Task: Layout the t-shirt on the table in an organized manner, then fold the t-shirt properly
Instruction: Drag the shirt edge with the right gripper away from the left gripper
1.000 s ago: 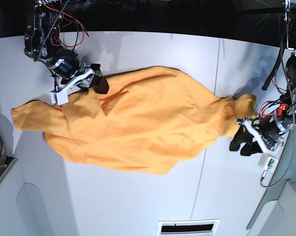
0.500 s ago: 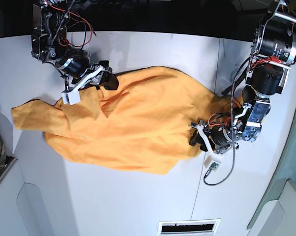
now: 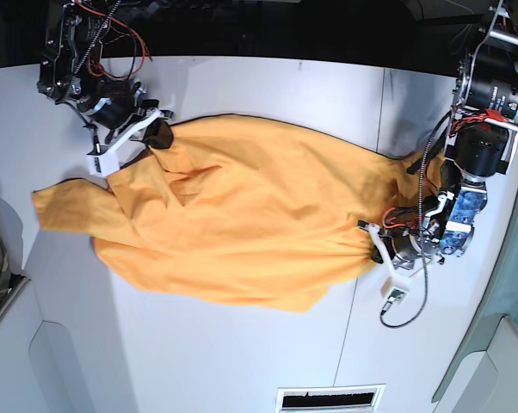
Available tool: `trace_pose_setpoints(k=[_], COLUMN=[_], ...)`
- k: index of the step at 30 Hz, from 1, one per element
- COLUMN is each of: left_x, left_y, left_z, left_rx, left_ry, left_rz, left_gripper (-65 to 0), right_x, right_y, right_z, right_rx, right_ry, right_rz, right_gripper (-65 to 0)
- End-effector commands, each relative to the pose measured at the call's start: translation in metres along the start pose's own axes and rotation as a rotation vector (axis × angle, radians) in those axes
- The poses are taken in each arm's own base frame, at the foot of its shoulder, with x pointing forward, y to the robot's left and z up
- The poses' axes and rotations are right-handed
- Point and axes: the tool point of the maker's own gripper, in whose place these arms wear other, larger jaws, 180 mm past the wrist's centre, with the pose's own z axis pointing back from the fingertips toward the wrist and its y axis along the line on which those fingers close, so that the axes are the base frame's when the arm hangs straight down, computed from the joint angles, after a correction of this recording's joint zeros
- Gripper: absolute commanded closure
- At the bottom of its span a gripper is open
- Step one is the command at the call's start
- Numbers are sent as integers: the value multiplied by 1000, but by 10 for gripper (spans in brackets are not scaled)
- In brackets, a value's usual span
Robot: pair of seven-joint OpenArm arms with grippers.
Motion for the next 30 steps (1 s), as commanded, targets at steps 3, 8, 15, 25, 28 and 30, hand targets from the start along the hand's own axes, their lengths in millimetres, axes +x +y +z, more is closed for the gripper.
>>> trace_pose_setpoints(k=[3,8,15,25,28,30], left_x=[26,28,28,27,47,57], left_y=[30,43,44,22,21,32], left_z=[10,15,15,25,41,52], left_rx=[53,77,77,-87,-159,-157], left_ry=[-43,-45,-48,16,-49,-79], left_rz=[-8,-12,-10,62,97,105], left_gripper=[0,0,0,-215,-241,-241], right_x=[33,45,25,-15,-23,-26], right_y=[-12,-31,-56,-57,-62,-70], right_z=[31,73,100,108,110,113], right_rx=[-9,-47,-112,-111,-138,-178], right_ry=[-139,-194,-189,-130,-117,-119], right_rz=[-1,-23,-76,-140,-135,-119], right_gripper=[0,0,-264,-276,-276,-296])
